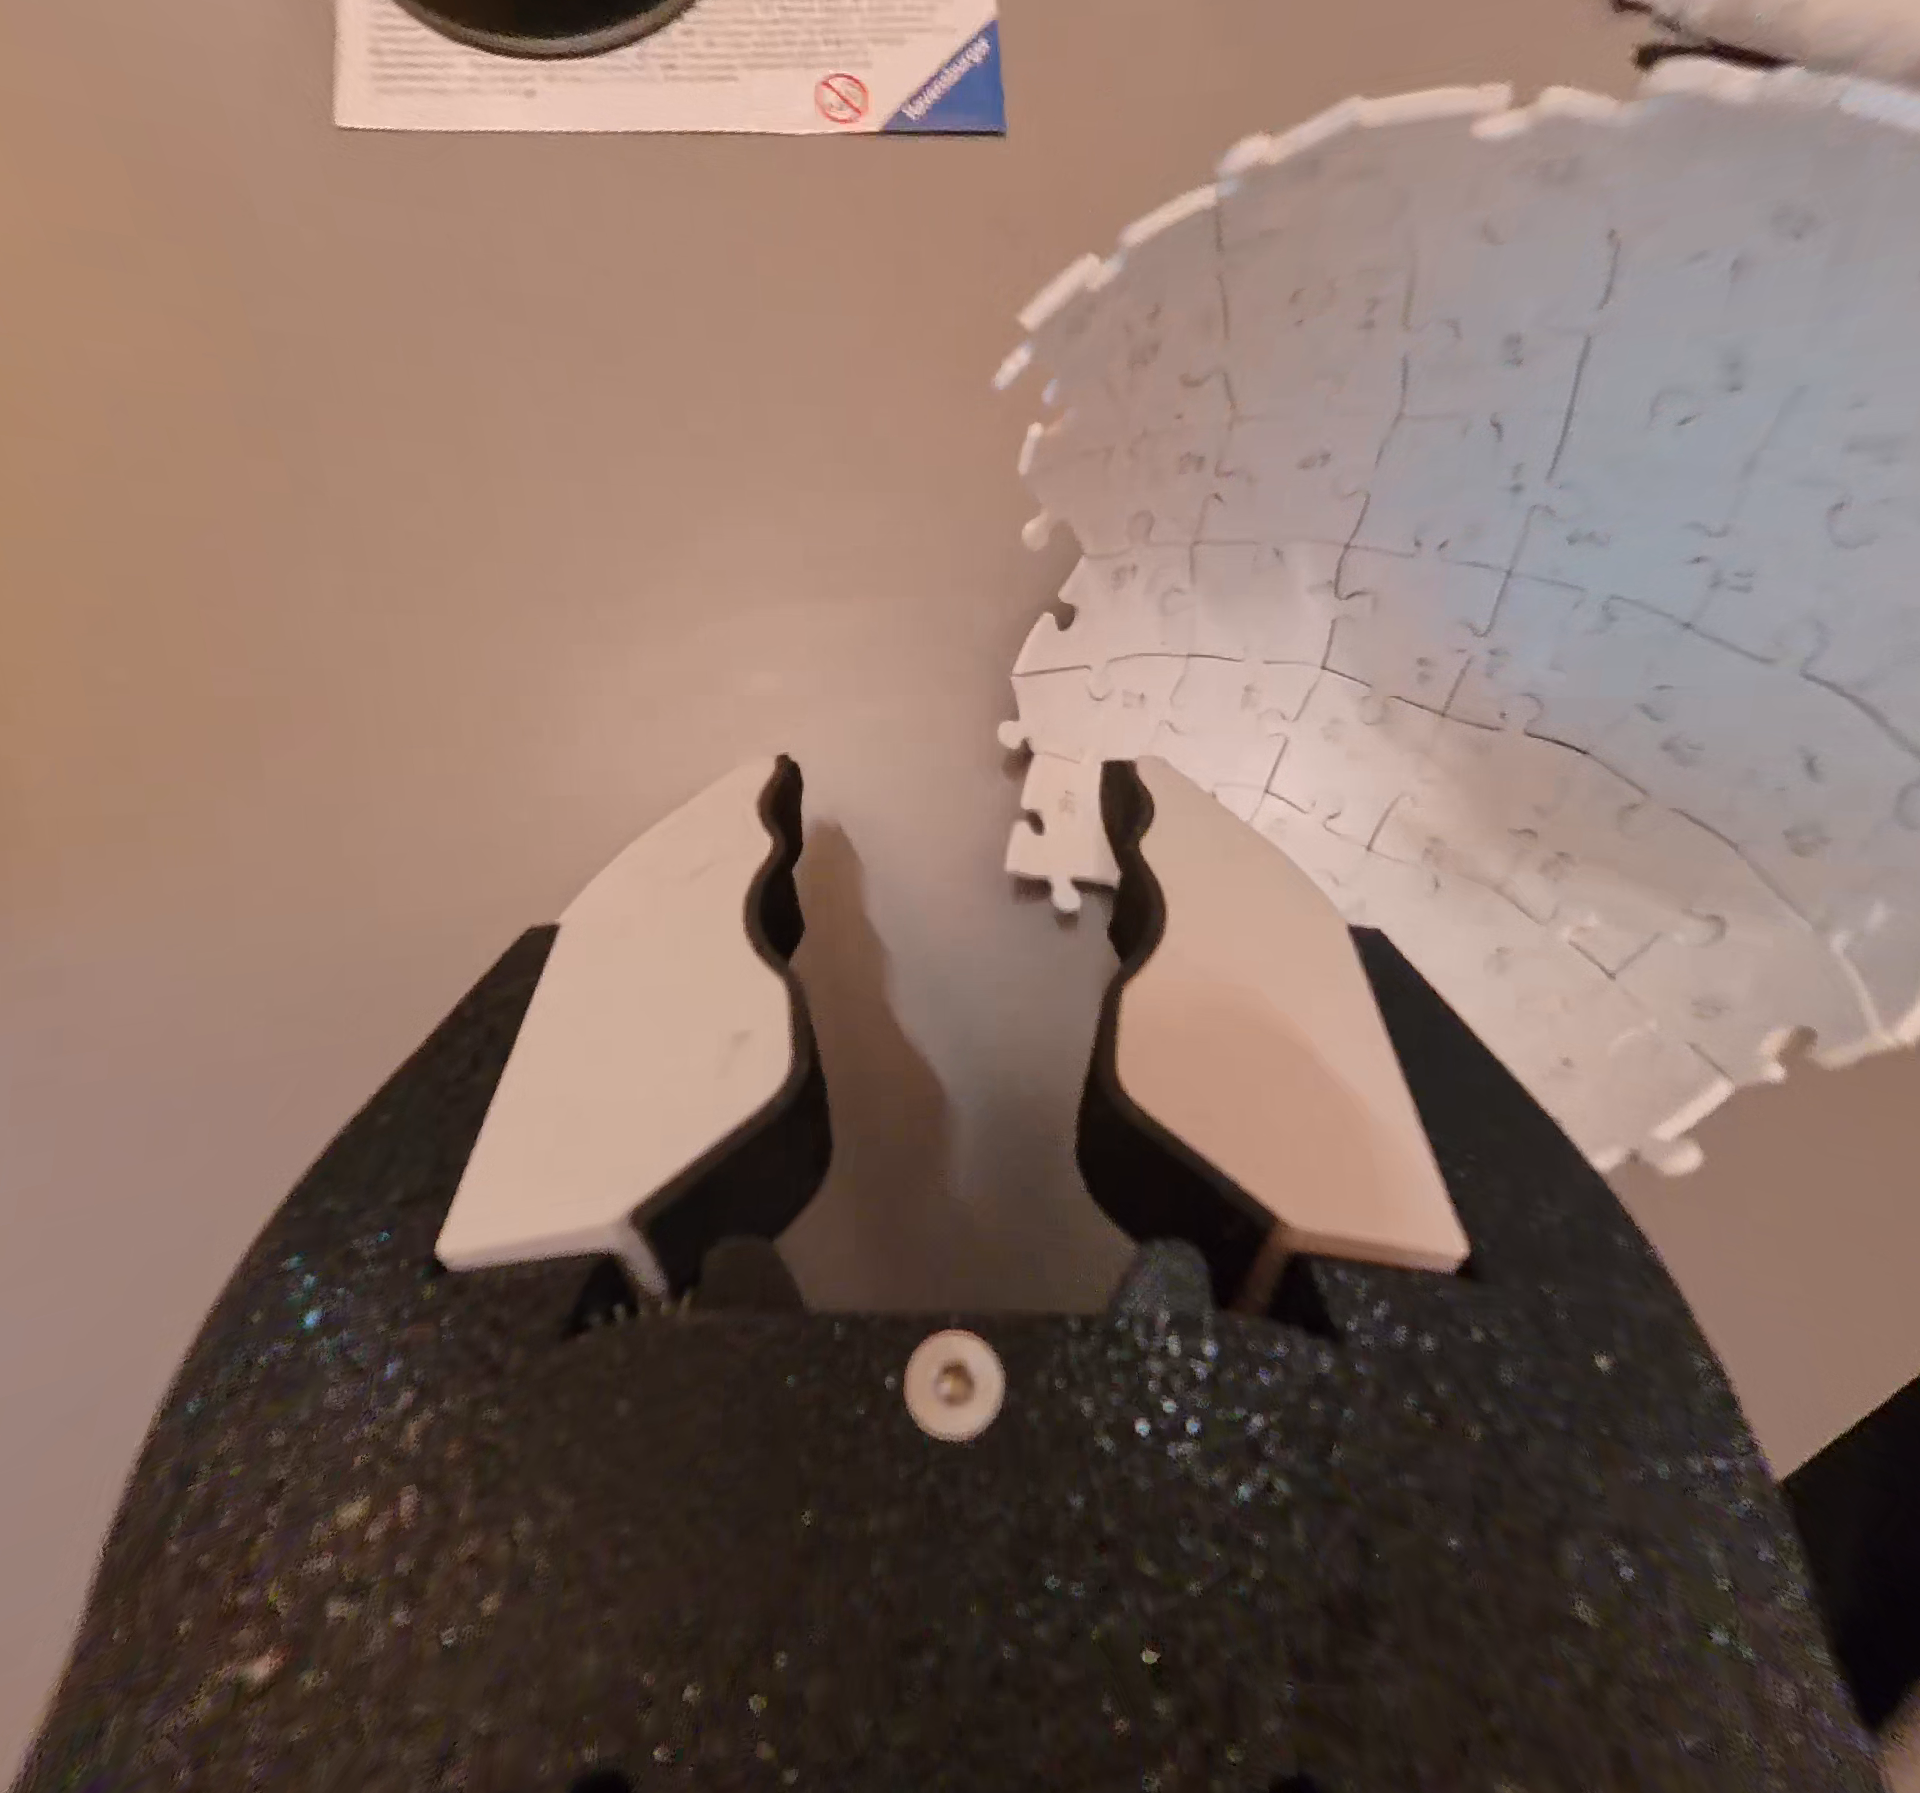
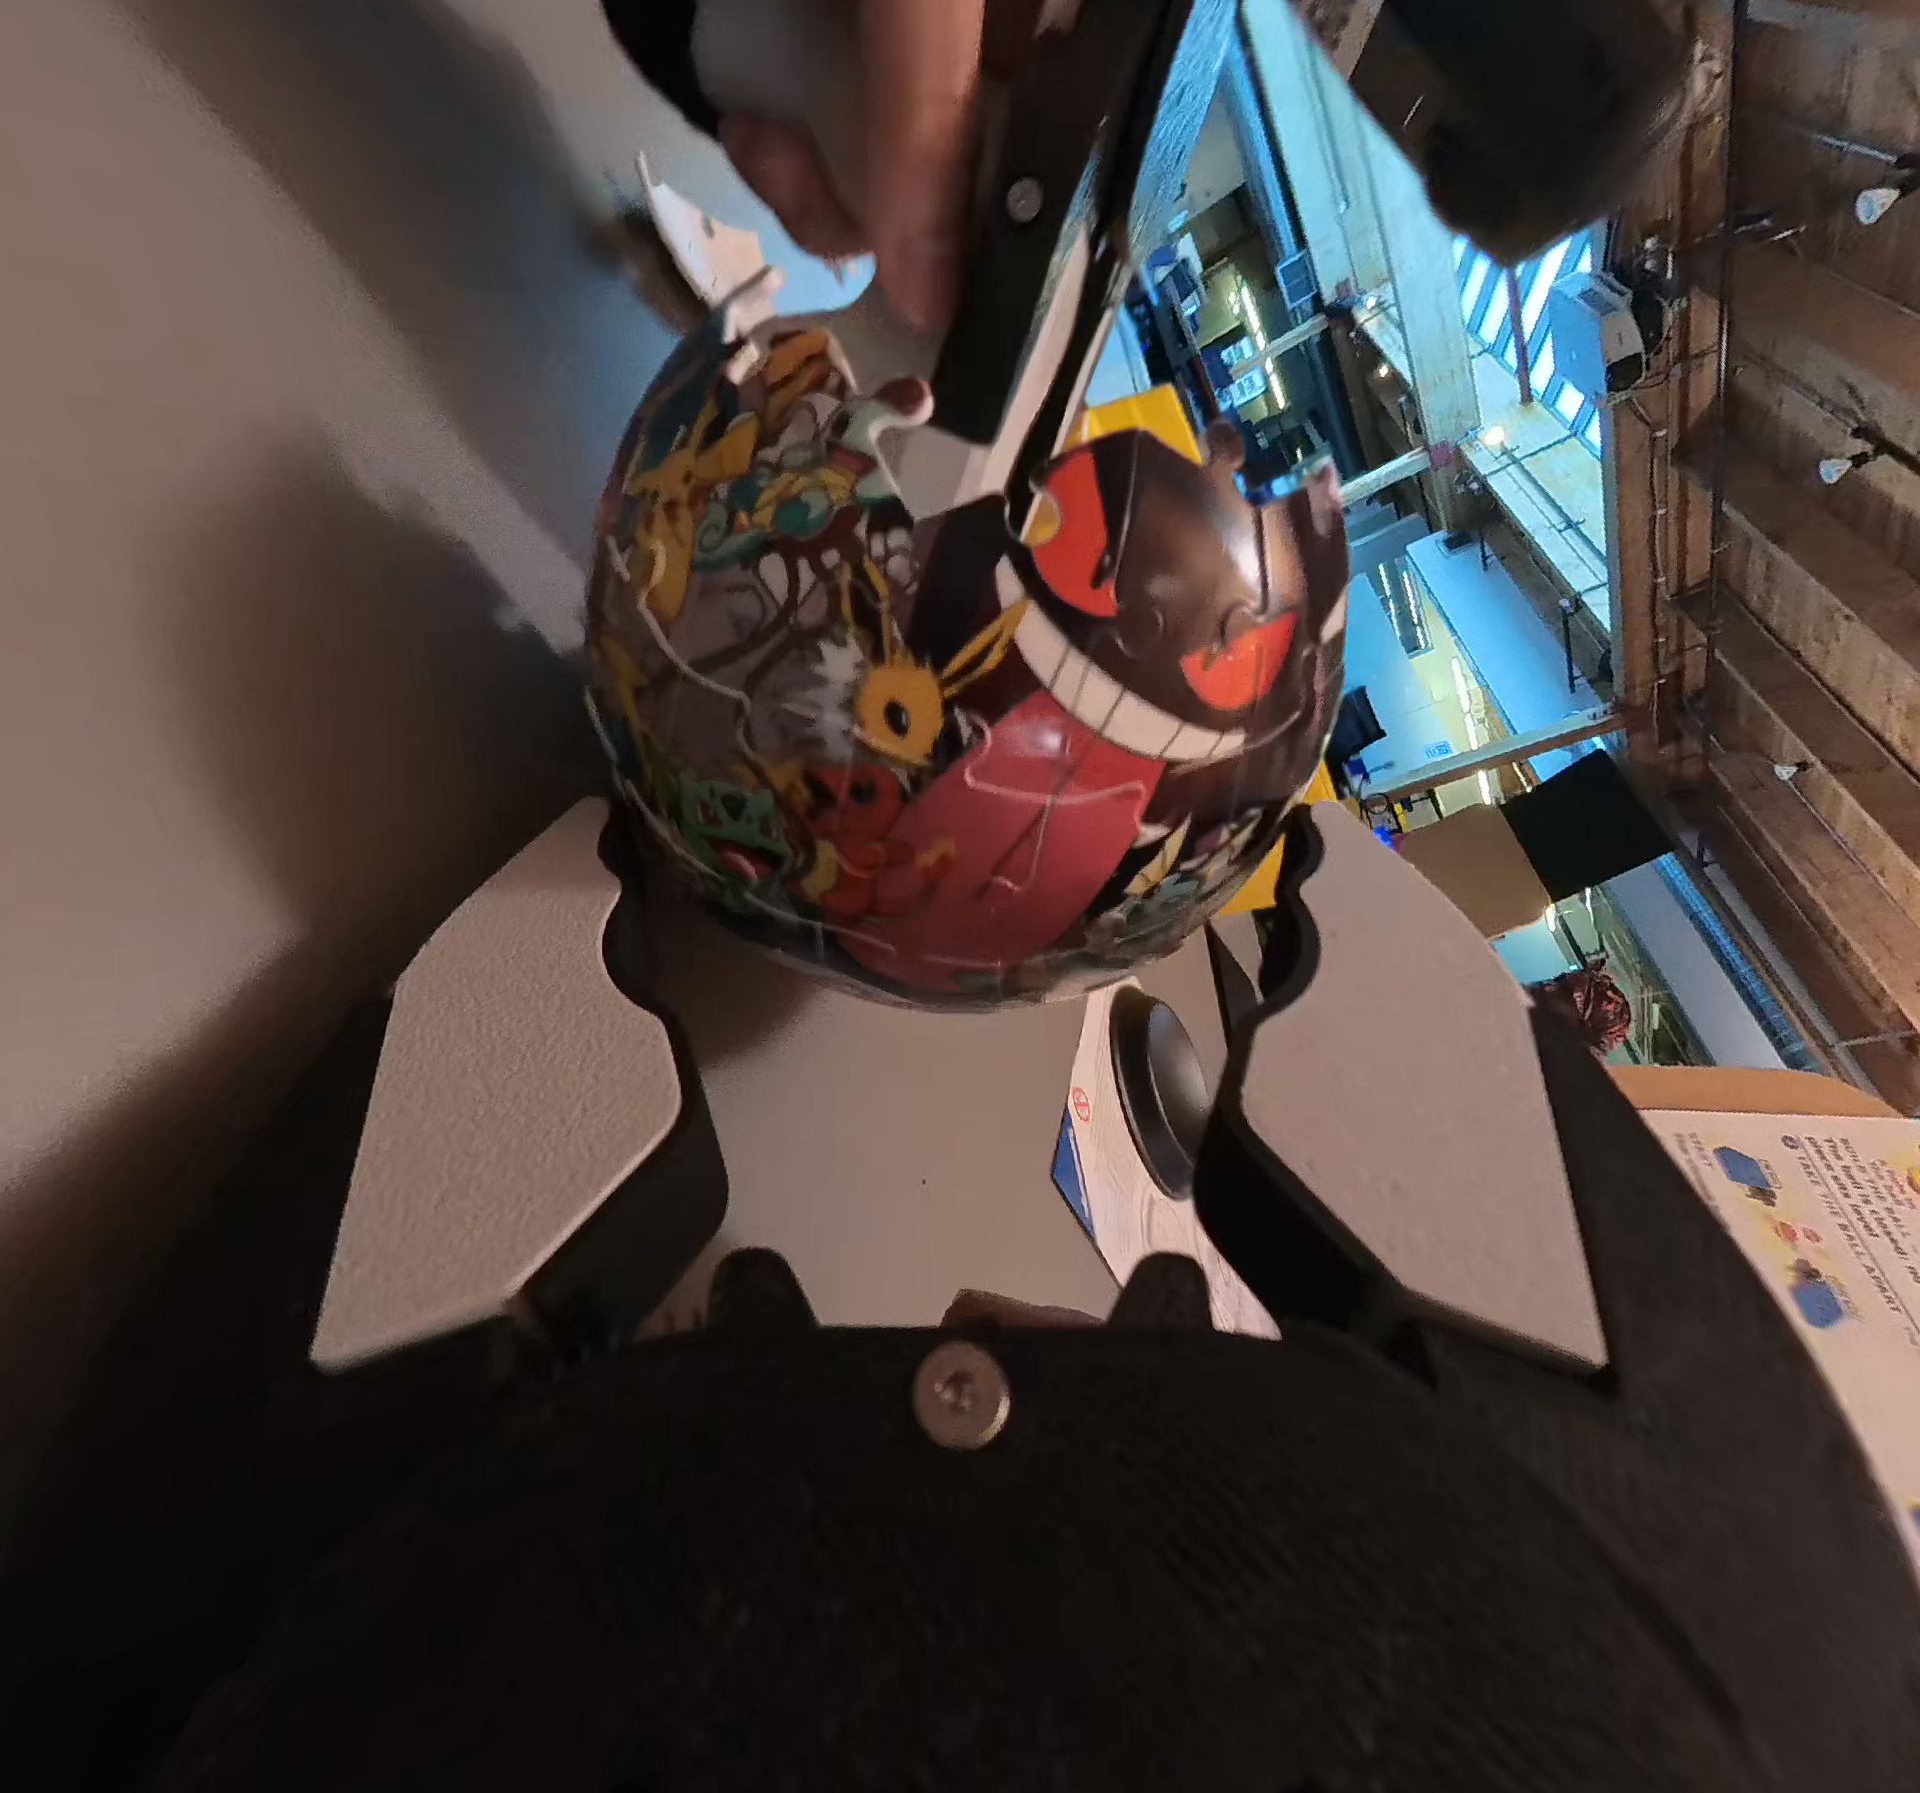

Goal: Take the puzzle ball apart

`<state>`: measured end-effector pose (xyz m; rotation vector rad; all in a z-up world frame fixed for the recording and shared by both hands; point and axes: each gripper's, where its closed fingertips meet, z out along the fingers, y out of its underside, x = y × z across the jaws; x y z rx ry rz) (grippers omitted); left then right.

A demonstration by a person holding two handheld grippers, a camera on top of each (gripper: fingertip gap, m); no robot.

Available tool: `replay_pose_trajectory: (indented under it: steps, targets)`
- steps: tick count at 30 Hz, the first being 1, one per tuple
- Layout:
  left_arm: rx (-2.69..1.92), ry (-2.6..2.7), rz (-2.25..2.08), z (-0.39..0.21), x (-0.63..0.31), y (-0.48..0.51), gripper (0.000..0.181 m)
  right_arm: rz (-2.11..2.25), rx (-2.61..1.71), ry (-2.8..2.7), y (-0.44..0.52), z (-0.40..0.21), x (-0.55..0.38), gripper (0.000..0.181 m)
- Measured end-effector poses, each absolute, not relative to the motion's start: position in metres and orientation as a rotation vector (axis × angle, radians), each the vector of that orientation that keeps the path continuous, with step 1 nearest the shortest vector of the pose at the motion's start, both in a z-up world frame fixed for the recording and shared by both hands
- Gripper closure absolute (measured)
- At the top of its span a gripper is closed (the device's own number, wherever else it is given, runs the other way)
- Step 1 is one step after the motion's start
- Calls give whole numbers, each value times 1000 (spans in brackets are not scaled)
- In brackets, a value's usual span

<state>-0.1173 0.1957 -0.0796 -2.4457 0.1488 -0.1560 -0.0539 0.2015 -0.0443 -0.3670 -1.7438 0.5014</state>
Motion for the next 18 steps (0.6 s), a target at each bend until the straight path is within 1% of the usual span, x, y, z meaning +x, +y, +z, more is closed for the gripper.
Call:
replay_pose_trajectory:
  steps: [4,11,18]
  targets:
    - [-2440,102,-143,-77,-131,192,125,457,-417,-1820,202,-45,-55,66]
    - [-2508,170,-148,-92,-124,188,126,386,-426,-1896,192,-42,-55,67]
    - [-2481,96,-128,-82,-142,185,126,321,-471,-1978,190,-42,-51,68]
